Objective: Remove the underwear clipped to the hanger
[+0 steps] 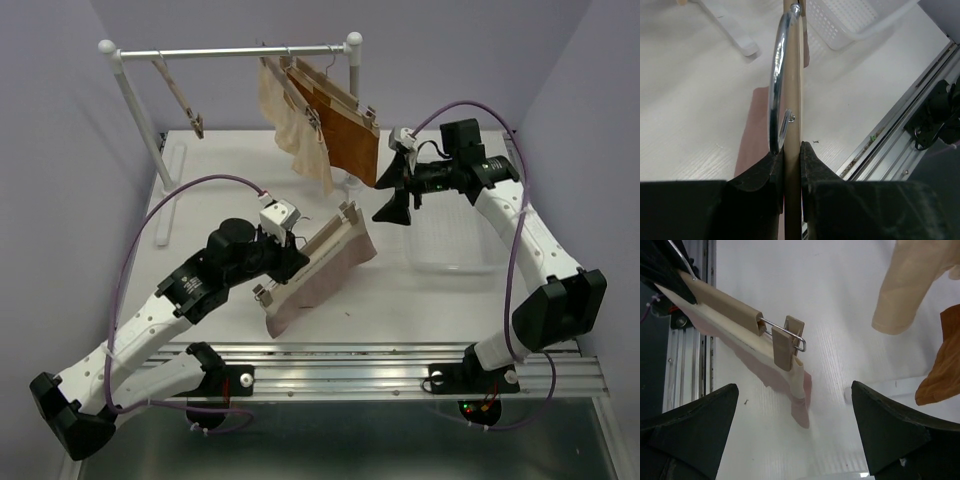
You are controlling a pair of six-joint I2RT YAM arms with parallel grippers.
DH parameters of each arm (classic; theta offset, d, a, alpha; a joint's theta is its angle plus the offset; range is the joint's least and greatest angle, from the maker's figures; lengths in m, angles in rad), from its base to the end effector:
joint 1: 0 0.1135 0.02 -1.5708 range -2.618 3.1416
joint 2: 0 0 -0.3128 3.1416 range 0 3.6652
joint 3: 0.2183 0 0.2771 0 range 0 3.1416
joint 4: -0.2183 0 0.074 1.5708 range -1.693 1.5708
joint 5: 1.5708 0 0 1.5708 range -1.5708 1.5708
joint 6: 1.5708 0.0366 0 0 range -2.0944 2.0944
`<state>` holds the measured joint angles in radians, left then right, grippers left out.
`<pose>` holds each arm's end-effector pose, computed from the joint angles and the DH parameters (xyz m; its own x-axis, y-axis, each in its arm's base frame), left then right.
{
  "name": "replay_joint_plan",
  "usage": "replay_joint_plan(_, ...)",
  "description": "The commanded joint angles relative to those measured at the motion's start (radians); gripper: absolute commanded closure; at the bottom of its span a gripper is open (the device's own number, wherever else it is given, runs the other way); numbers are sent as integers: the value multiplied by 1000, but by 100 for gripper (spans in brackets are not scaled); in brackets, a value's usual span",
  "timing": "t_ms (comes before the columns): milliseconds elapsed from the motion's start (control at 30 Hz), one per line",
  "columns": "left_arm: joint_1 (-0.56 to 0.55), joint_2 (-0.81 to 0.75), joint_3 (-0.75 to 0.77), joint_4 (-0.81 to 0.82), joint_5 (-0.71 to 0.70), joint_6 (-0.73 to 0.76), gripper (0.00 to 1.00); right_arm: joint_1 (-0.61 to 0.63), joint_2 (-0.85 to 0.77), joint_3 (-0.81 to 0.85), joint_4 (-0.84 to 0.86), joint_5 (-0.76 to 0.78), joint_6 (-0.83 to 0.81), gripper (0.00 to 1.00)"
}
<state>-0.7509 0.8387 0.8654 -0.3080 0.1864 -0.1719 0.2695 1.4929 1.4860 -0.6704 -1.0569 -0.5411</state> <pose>0.1309 -0.1314 0.3828 -0.3369 0.0845 -0.9377 0.7541 0.6205 -0.2150 0.3176 0.1208 0.4258 -0.1134 -0.2940 -0.9490 -0.9840 0.1653 0.0664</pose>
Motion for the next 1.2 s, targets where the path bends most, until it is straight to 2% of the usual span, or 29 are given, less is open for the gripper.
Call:
replay_joint_plan(0, -10, -4, 37, 34, 39, 86, 100, -1, 39, 135, -322, -64, -353, 0)
replay_joint_plan(133, -13, 13, 60, 9, 39, 129, 100, 19, 121, 256, -559, -69, -644, 0)
replay_joint_plan(167, -16, 25, 70, 4, 39, 138, 100, 19, 162, 287, -649, -63, -675, 0)
replay_joint_plan(233, -19, 39, 81, -9, 28, 162, 100, 28, 193, 353, -716, -52, -717, 0)
replay_joint_plan(367, -33, 85, 125, -37, 1, 206, 100, 50, 188, 329, -634, -31, -675, 0)
replay_joint_plan(533, -53, 102, 161, -69, -34, 242, 100, 95, 168, 304, -448, 32, -455, 0)
replay_joint_plan(567, -56, 103, 168, -74, -34, 253, 100, 106, 167, 295, -440, 41, -451, 0)
replay_joint_plan(900, -111, 126, 195, -137, -85, 292, 100, 163, 231, 342, -463, 138, -471, 0)
replay_joint_plan(1167, -128, 111, 195, -141, -110, 292, 100, 185, 253, 362, -584, 163, -615, 0)
